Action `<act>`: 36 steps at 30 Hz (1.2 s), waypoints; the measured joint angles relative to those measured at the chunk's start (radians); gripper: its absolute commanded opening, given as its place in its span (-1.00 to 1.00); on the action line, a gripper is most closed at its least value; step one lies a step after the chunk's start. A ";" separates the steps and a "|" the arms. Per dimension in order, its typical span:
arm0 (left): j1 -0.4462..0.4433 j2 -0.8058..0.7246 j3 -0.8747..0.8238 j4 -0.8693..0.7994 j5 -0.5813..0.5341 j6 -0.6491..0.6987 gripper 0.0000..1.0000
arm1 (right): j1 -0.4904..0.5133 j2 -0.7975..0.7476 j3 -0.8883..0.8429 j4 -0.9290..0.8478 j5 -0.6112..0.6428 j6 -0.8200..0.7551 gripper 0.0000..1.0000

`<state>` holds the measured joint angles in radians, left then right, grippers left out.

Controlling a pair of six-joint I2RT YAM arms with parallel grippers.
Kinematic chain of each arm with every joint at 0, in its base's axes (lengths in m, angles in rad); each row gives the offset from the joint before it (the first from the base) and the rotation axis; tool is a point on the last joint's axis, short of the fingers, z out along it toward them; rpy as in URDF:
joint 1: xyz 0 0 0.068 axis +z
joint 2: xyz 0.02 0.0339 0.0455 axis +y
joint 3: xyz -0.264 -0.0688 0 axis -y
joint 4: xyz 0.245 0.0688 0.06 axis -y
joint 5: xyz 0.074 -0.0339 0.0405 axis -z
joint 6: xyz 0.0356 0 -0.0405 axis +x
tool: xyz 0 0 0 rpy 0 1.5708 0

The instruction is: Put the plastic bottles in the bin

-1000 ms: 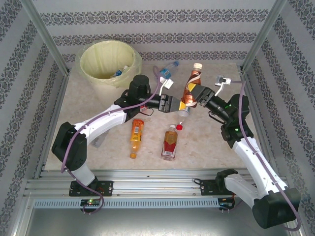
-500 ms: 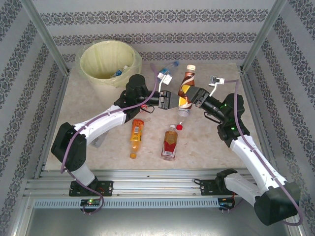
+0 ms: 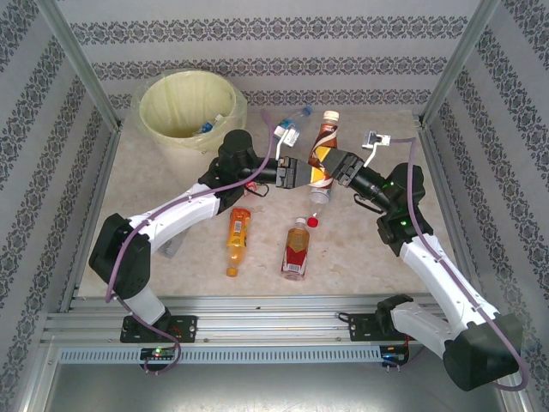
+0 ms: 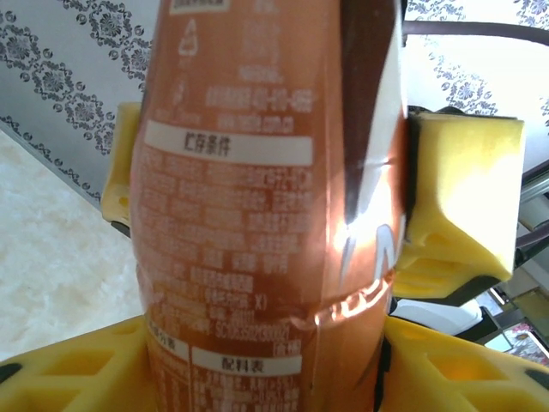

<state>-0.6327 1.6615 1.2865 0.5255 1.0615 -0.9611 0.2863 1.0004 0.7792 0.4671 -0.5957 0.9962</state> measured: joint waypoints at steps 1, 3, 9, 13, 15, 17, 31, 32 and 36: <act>0.000 0.000 0.000 0.000 0.000 -0.002 0.09 | 0.000 0.000 0.000 0.001 0.000 0.000 0.07; 0.000 0.000 0.000 0.002 0.000 -0.002 0.04 | 0.000 0.000 0.000 0.001 0.000 0.000 0.20; -0.001 0.000 0.000 0.000 0.008 0.012 0.02 | 0.000 -0.008 -0.002 -0.018 0.002 -0.008 0.87; 0.002 0.000 0.000 -0.024 0.008 0.039 0.02 | -0.012 -0.067 -0.011 -0.075 0.000 -0.039 0.96; 0.007 0.000 0.000 -0.033 0.008 0.046 0.02 | -0.026 -0.113 -0.016 -0.117 -0.002 -0.063 0.96; 0.018 0.000 0.000 -0.051 0.007 0.057 0.02 | -0.042 -0.169 -0.017 -0.177 -0.005 -0.097 0.96; 0.065 -0.008 0.359 -0.794 -0.270 0.526 0.02 | -0.055 -0.394 0.023 -0.632 0.031 -0.396 0.96; 0.065 -0.008 0.406 -0.861 -0.316 0.568 0.02 | -0.055 -0.398 0.024 -0.640 0.031 -0.406 0.96; 0.066 0.003 0.587 -1.097 -0.511 0.698 0.02 | -0.055 -0.400 0.024 -0.667 0.038 -0.441 0.96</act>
<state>-0.5671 1.6650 1.8736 -0.5713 0.5503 -0.2630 0.2314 0.6006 0.8032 -0.2001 -0.5579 0.5549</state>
